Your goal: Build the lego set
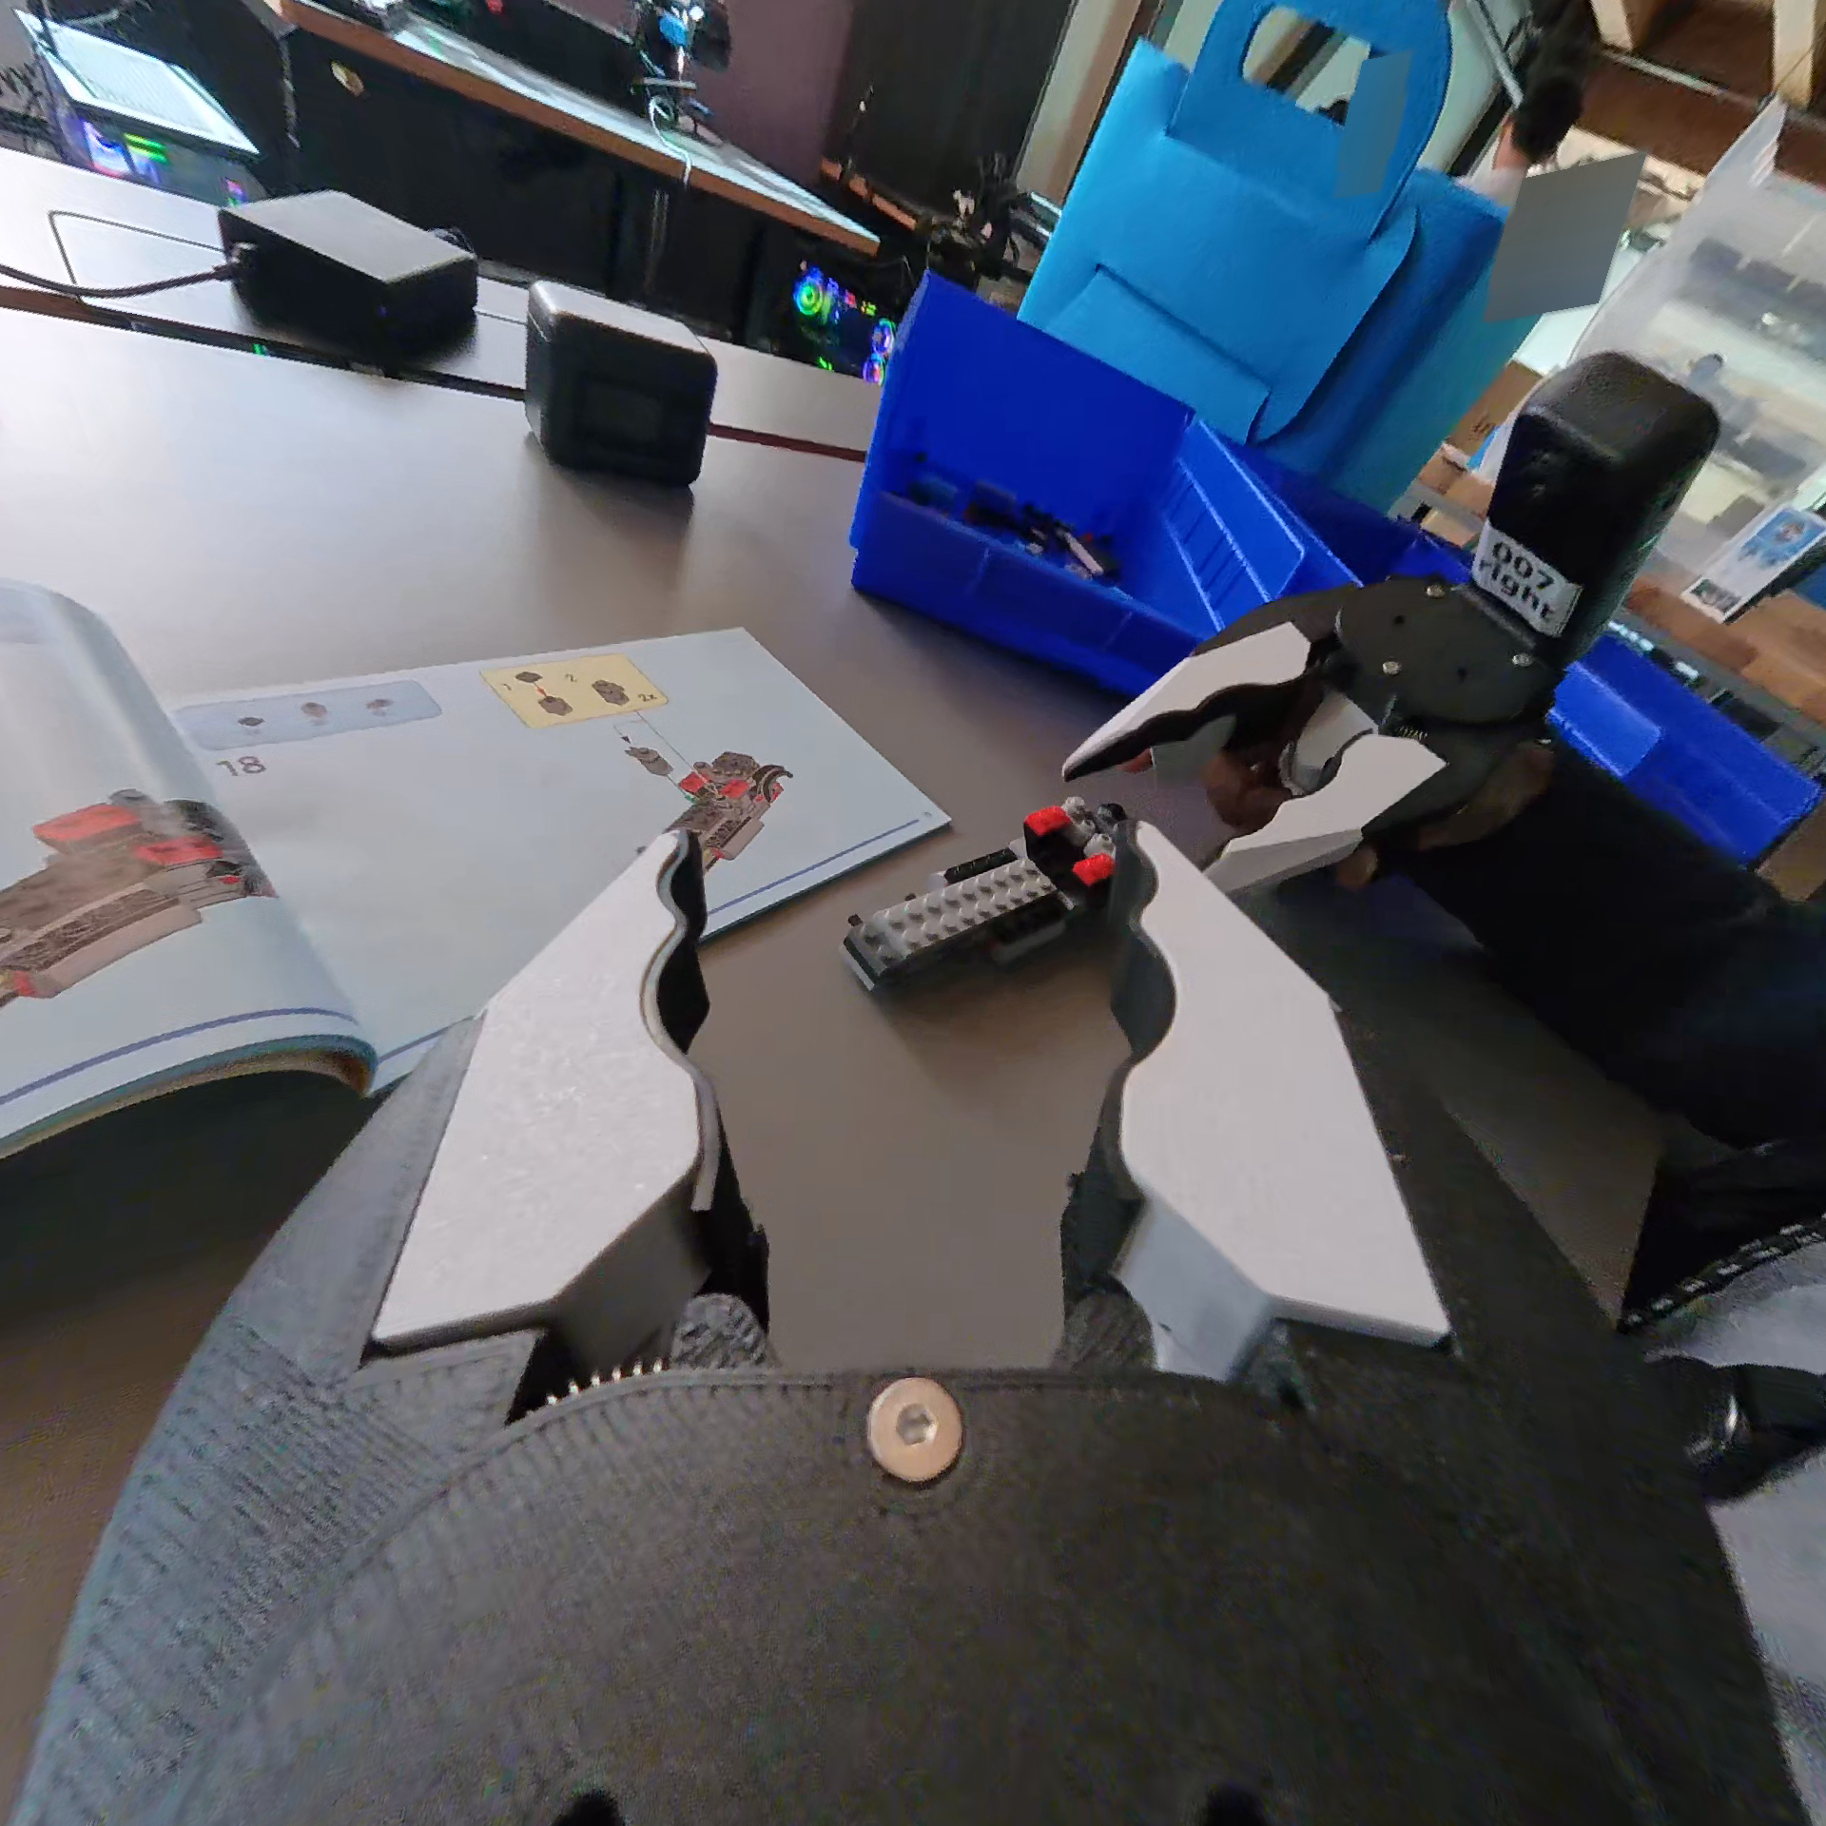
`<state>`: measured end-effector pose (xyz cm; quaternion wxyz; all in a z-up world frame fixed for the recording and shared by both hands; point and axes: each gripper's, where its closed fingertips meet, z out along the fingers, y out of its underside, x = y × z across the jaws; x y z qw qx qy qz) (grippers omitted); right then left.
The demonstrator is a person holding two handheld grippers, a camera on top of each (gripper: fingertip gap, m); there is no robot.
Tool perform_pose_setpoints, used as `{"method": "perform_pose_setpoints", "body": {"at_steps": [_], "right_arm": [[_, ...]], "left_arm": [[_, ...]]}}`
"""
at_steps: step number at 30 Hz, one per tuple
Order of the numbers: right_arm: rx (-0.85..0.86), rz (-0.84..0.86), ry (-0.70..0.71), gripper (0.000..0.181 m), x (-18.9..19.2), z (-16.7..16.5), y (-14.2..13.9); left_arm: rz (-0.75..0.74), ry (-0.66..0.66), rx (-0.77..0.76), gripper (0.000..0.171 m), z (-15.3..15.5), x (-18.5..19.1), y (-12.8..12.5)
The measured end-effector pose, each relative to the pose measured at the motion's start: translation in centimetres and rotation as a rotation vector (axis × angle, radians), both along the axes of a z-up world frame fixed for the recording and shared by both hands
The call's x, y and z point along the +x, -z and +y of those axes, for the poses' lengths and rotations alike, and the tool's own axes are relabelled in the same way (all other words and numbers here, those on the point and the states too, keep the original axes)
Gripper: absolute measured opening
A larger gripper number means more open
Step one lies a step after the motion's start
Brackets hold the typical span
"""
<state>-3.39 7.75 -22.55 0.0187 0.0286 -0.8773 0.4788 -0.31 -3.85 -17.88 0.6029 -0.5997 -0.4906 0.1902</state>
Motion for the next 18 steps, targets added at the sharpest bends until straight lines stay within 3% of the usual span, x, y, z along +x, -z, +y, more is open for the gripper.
{"method": "perform_pose_setpoints", "body": {"at_steps": [9, 18], "right_arm": [[-0.106, 0.026, 0.114, 0.062, -1.3, 0.5, -1.5], [-0.108, 0.006, 0.123, 0.060, -1.2, 0.6, -1.5]], "left_arm": [[-0.015, 0.003, -0.012, 0.079, 1.4, -1.8, 0.3], [-0.065, 0.049, -0.038, 0.078, 2.8, -2.6, 1.1]]}}
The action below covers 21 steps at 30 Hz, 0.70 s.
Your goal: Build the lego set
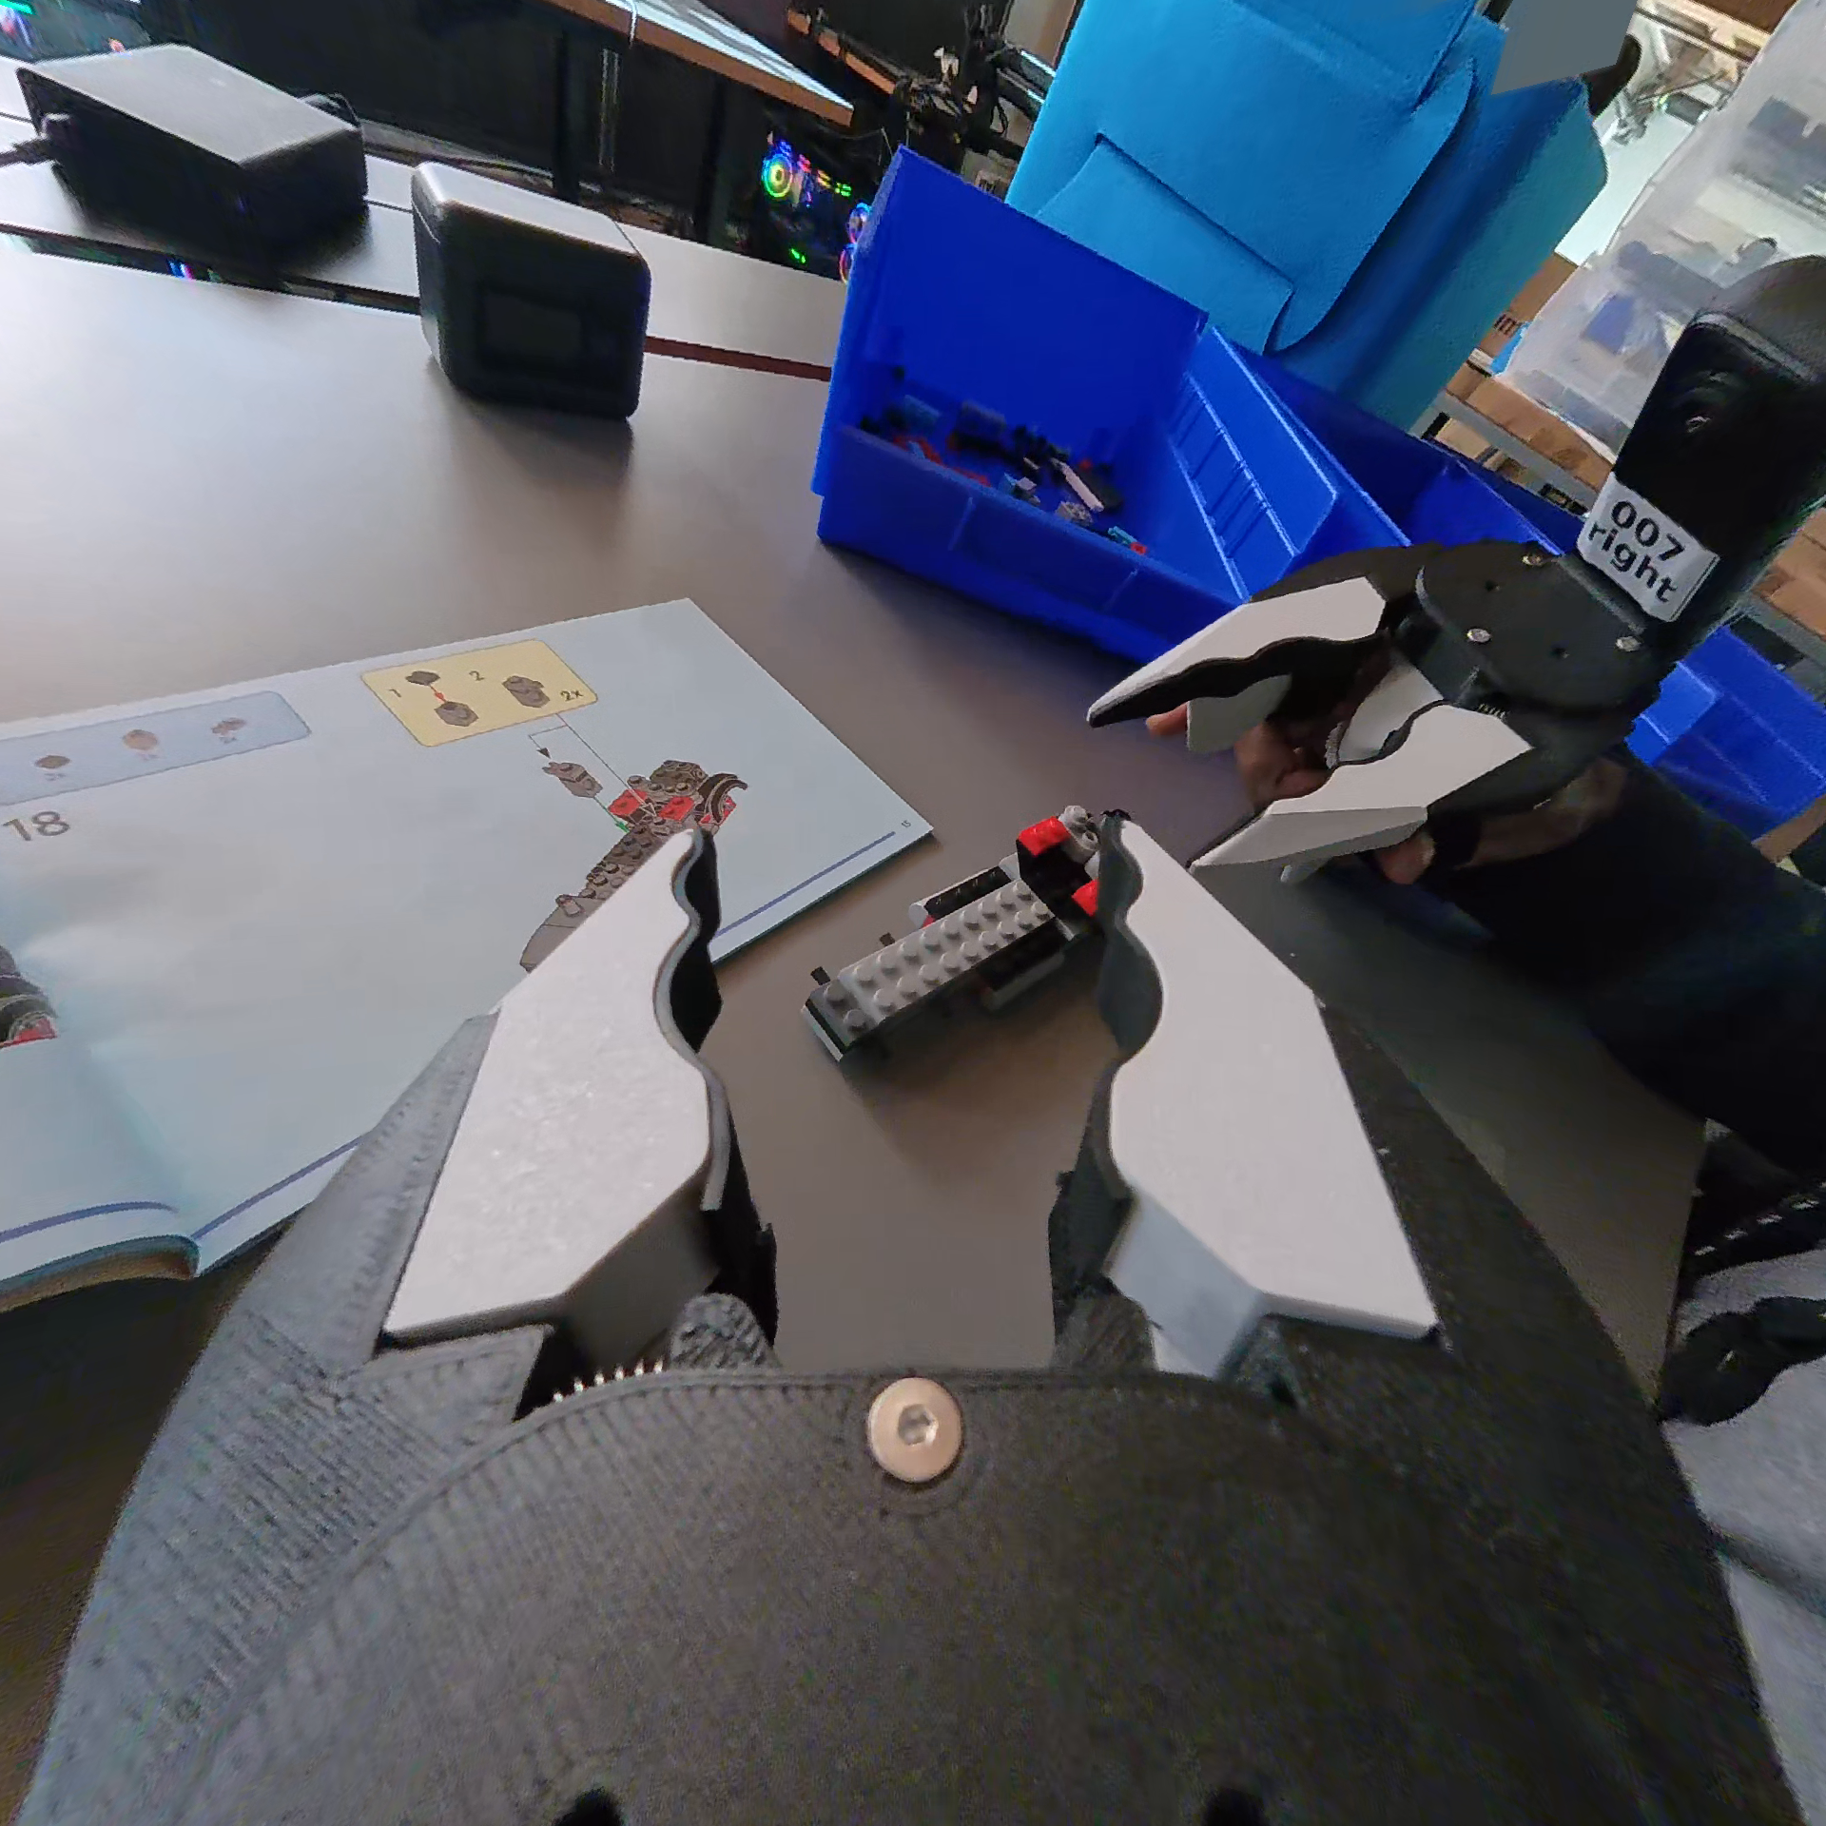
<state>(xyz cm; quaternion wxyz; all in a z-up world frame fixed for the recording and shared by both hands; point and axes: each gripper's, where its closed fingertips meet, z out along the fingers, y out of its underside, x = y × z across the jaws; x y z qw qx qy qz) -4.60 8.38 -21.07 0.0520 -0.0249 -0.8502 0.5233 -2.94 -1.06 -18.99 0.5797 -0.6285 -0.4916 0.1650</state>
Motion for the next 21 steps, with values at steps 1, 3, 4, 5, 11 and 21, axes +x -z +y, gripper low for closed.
{"method": "perform_pose_setpoints", "body": {"at_steps": [1, 3, 4, 5, 11, 21], "right_arm": [[0.000, -0.005, 0.001, 0.060, 0.0, 0.0, 0.0], [-0.002, -0.015, 0.008, 0.060, -0.2, 0.0, 0.0], [-0.003, -0.020, 0.011, 0.060, -0.3, 0.0, 0.0], [-0.001, -0.024, 0.013, 0.060, -0.3, 0.0, 0.0], [0.030, -0.036, 0.005, 0.060, -0.3, -0.2, 0.5], [0.086, -0.046, -0.019, 0.060, 0.0, -0.5, 1.3]], "left_arm": [[0.001, -0.004, 0.004, 0.077, -0.1, 0.0, 0.0], [0.007, -0.010, 0.007, 0.076, -0.2, 0.0, -0.1], [0.007, -0.008, 0.006, 0.076, -0.1, 0.0, -0.1], [0.007, -0.006, 0.006, 0.076, -0.1, 0.0, -0.1], [0.010, 0.001, 0.041, 0.076, -0.3, 0.1, -0.4], [-0.015, 0.040, 0.126, 0.074, -0.3, 0.2, -0.6]]}}
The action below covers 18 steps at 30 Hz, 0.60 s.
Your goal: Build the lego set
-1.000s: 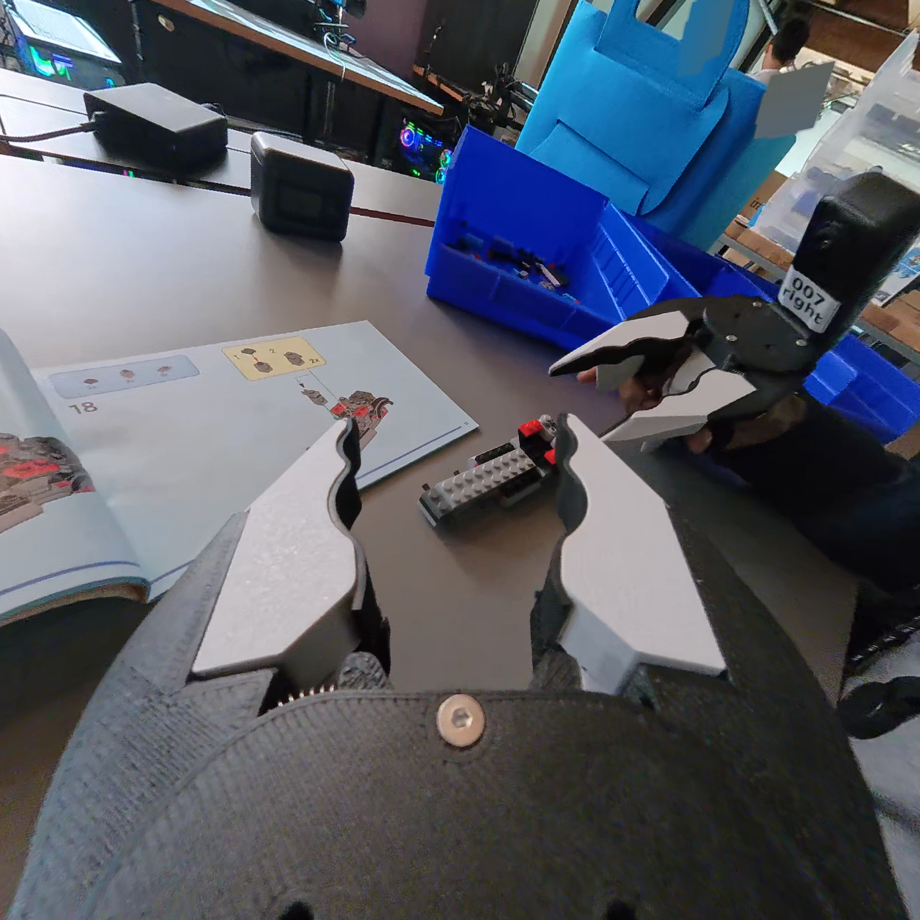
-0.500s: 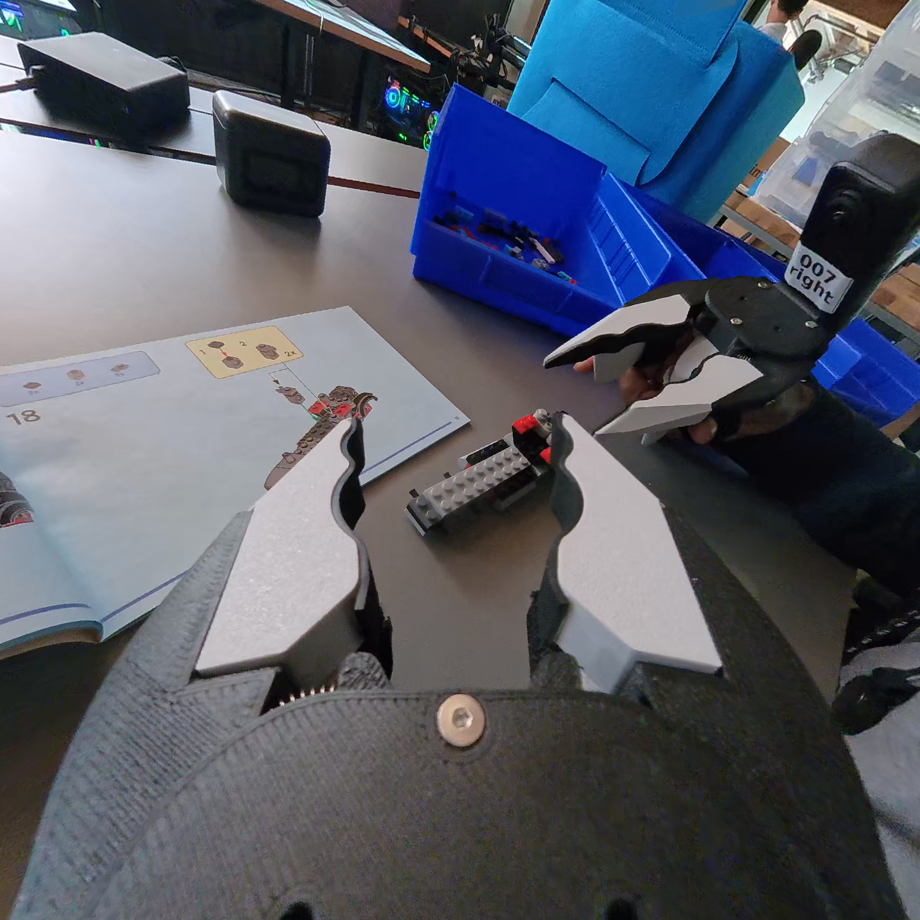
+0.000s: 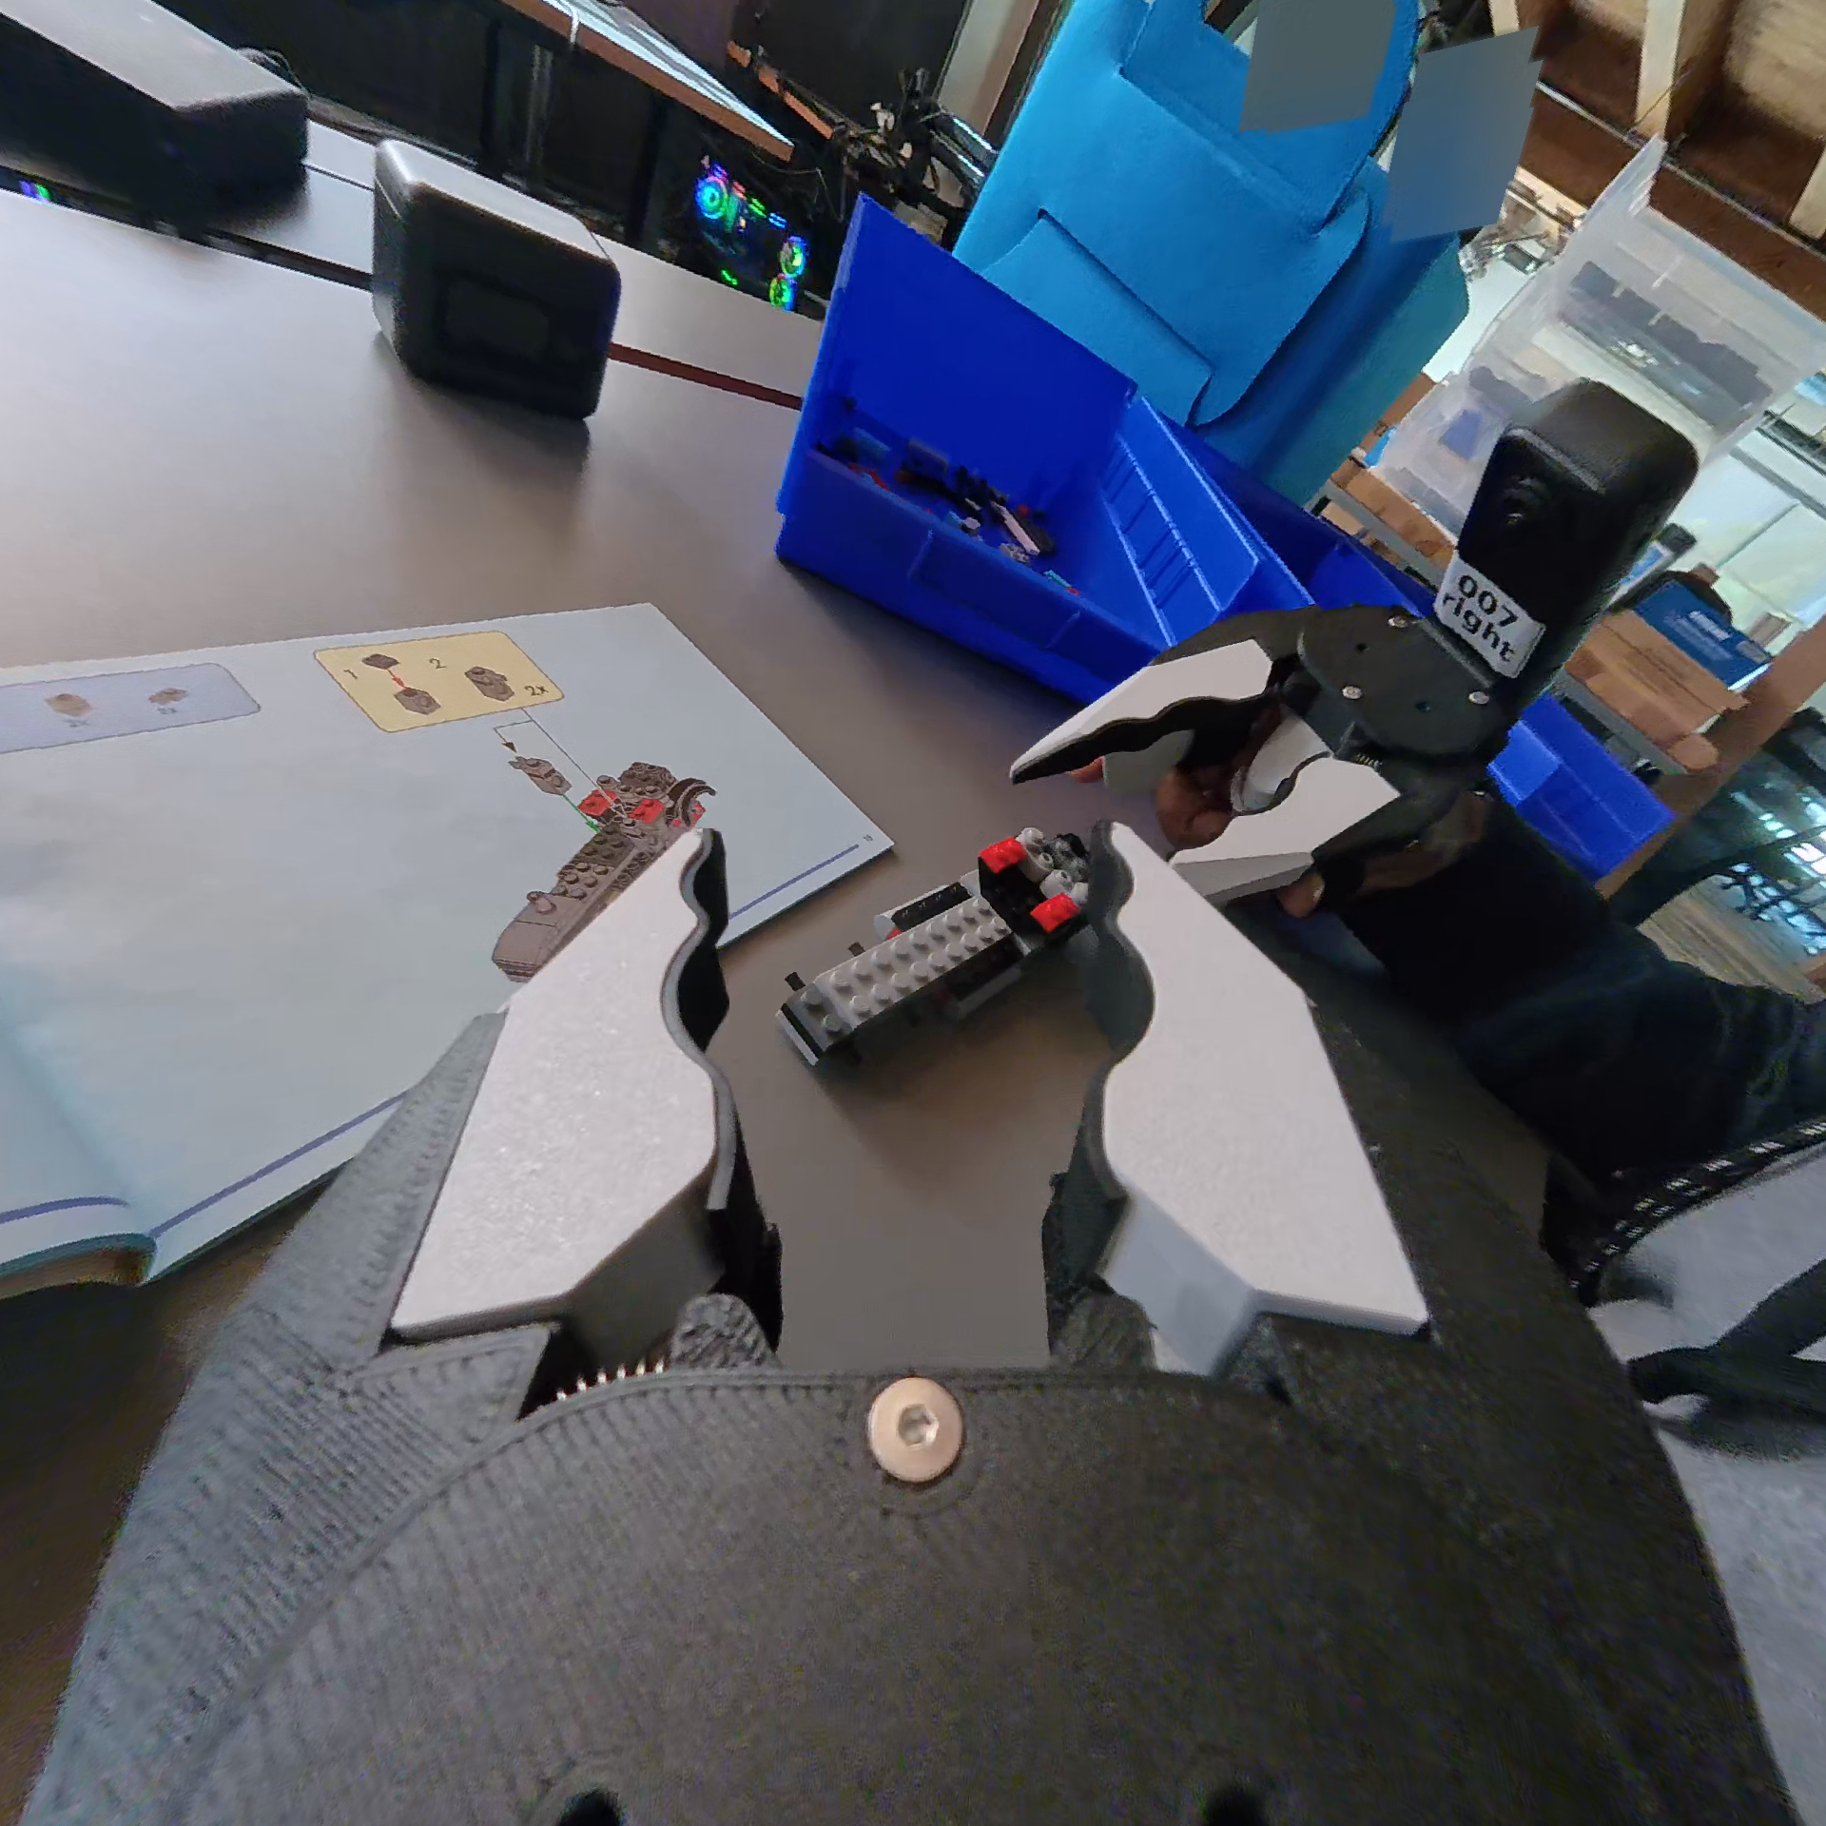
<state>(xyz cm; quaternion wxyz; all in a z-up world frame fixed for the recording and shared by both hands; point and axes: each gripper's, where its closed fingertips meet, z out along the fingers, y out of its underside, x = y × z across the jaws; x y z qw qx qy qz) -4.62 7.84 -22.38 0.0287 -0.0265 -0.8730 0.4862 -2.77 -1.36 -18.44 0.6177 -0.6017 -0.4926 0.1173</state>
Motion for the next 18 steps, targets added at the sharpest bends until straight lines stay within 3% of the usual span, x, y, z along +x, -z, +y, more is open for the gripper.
{"method": "perform_pose_setpoints", "body": {"at_steps": [8, 18], "right_arm": [[0.018, -0.009, -0.017, 0.060, 0.15, -0.16, 0.26], [-0.045, -0.020, -0.010, 0.060, 0.04, 0.08, -0.60]], "left_arm": [[0.002, 0.034, 0.010, 0.073, 0.34, 0.25, -0.09], [0.032, -0.035, -0.062, 0.072, -0.10, 0.07, -0.05]]}}
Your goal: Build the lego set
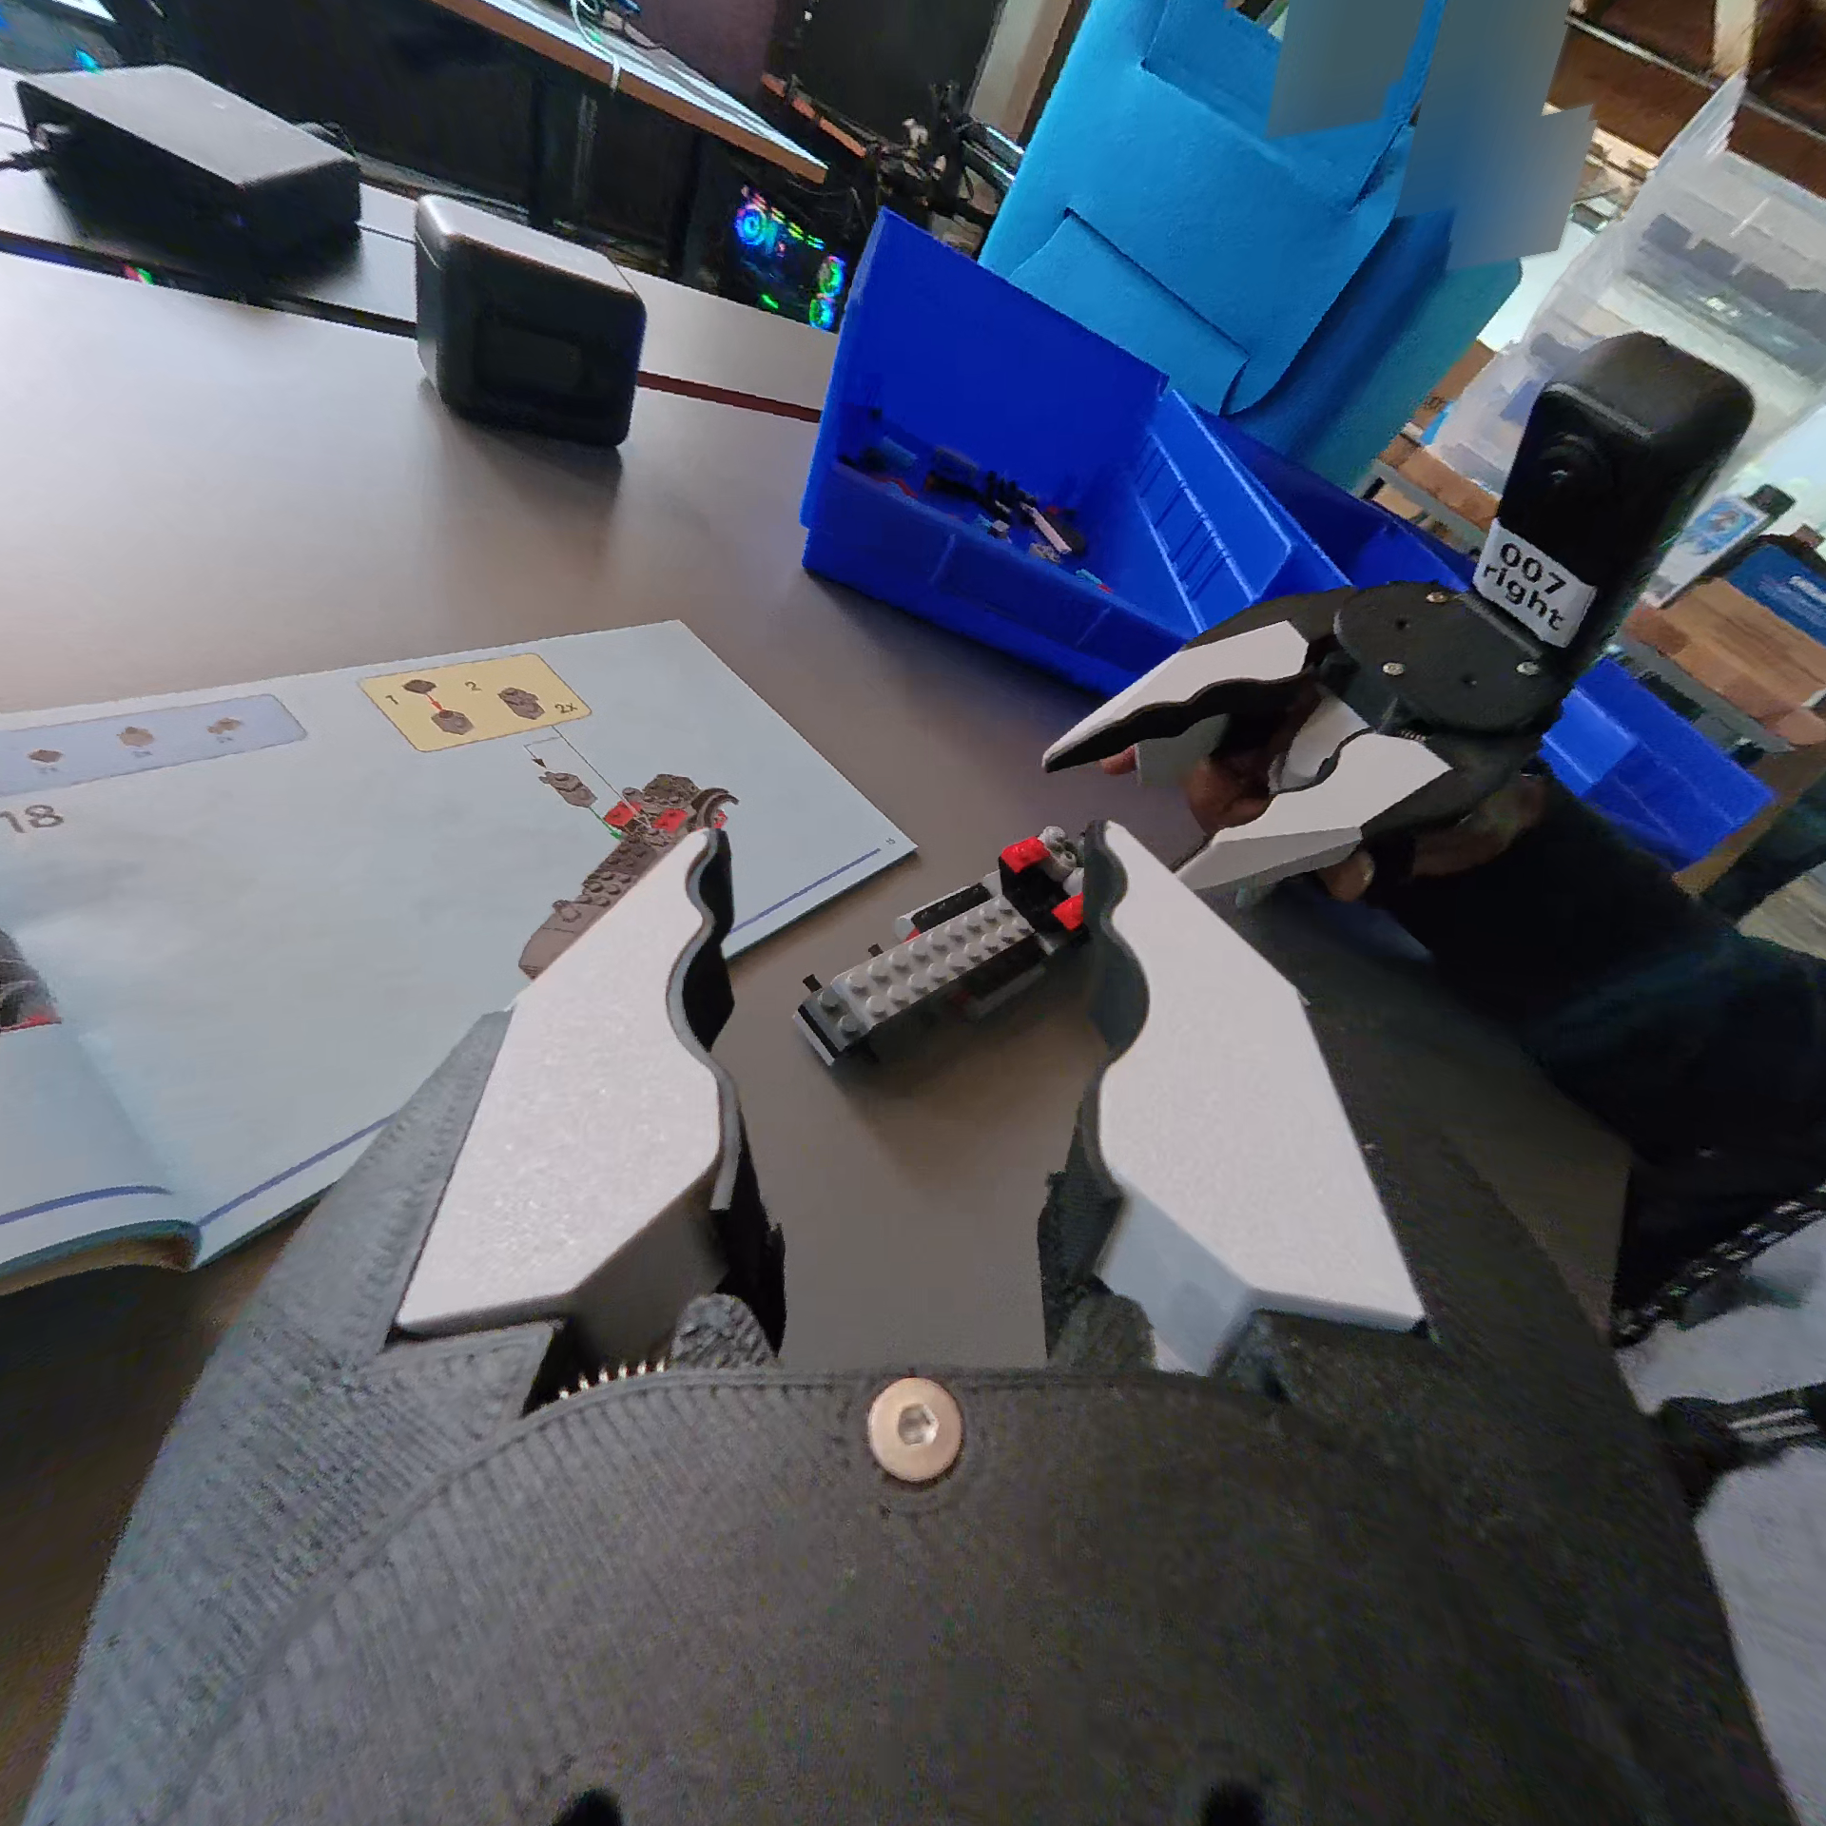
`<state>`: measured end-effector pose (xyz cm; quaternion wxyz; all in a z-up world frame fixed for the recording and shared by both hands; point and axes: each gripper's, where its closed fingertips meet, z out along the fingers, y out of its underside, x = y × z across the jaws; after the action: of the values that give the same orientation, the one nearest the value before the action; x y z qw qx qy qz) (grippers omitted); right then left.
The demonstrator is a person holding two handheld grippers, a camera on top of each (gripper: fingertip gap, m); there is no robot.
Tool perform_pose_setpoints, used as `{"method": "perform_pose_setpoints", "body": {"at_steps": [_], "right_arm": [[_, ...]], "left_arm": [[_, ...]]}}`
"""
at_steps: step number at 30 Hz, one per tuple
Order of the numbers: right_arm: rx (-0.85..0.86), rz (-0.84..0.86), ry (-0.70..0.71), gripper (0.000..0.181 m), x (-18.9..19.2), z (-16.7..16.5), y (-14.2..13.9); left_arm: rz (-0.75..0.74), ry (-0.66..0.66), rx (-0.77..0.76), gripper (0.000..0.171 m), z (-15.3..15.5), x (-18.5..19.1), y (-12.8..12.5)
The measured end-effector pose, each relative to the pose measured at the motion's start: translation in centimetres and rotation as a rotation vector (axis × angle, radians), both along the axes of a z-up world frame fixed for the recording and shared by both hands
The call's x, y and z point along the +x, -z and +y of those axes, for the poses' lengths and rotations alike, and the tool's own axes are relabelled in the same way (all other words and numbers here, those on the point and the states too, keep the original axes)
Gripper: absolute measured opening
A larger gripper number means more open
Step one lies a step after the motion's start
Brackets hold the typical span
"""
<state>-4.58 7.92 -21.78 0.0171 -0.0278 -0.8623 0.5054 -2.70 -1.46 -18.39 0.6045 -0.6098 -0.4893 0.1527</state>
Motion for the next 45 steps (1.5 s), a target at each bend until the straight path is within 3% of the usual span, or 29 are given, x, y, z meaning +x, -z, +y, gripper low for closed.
{"method": "perform_pose_setpoints", "body": {"at_steps": [14, 34, 45], "right_arm": [[-0.018, 0.042, 0.078, 0.058, -0.9, 0.2, -0.3], [-0.009, 0.033, 0.098, 0.058, -1.1, 0.2, -0.2], [-0.116, -0.012, 0.138, 0.057, 0.7, 3.7, -1.8]], "left_arm": [[-0.003, -0.062, -0.055, 0.067, -0.5, -0.3, 0.3], [-0.056, -0.013, -0.042, 0.067, 0.0, -0.4, 1.0], [-0.071, -0.001, -0.089, 0.066, 0.5, -0.4, 1.5]]}}
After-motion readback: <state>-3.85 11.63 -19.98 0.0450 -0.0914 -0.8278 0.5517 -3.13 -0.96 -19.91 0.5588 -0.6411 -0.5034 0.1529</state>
